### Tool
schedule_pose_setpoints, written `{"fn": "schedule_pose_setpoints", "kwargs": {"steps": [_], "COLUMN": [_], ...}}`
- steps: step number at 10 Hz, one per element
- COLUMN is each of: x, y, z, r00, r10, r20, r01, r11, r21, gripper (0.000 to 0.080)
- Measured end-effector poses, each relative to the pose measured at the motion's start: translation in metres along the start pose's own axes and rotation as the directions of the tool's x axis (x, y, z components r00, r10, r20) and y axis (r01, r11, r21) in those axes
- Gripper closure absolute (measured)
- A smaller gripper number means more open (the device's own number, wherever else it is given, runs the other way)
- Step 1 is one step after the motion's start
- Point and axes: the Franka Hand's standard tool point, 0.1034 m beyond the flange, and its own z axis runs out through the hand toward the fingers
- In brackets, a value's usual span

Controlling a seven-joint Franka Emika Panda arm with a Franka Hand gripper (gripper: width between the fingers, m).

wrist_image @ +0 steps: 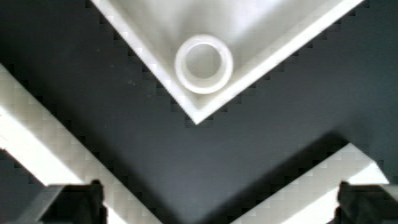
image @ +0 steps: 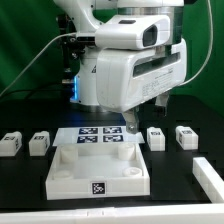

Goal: Assemble one leg

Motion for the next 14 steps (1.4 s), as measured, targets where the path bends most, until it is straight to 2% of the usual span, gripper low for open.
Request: {"fn": "schedule_pose_setpoints", "kwargs": {"steps": [9, 10, 11, 12, 13, 14], "x": [0.000, -0.003, -0.013, -0.026, -0.036, -0.042], "y": [0.000, -0.004, -0.015, -0.025, -0.030, -0.031], "z": [0.000, 0.003, 0.008, 0.013, 0.017, 0.019], "r00": [0.999, 0.998, 0.987, 0.952, 0.912, 0.860], "r10": [-0.044, -0.056, -0.161, -0.306, -0.410, -0.509], "r20": [0.000, -0.008, -0.013, -0.009, -0.011, -0.019], "r01": [0.044, 0.056, 0.161, 0.306, 0.409, 0.507], "r11": [0.999, 0.998, 0.987, 0.952, 0.912, 0.859], "r21": [0.000, -0.008, -0.018, -0.019, -0.031, -0.069], "gripper": [0.0150, 0.0150, 0.0150, 0.0150, 0.0150, 0.0150]}}
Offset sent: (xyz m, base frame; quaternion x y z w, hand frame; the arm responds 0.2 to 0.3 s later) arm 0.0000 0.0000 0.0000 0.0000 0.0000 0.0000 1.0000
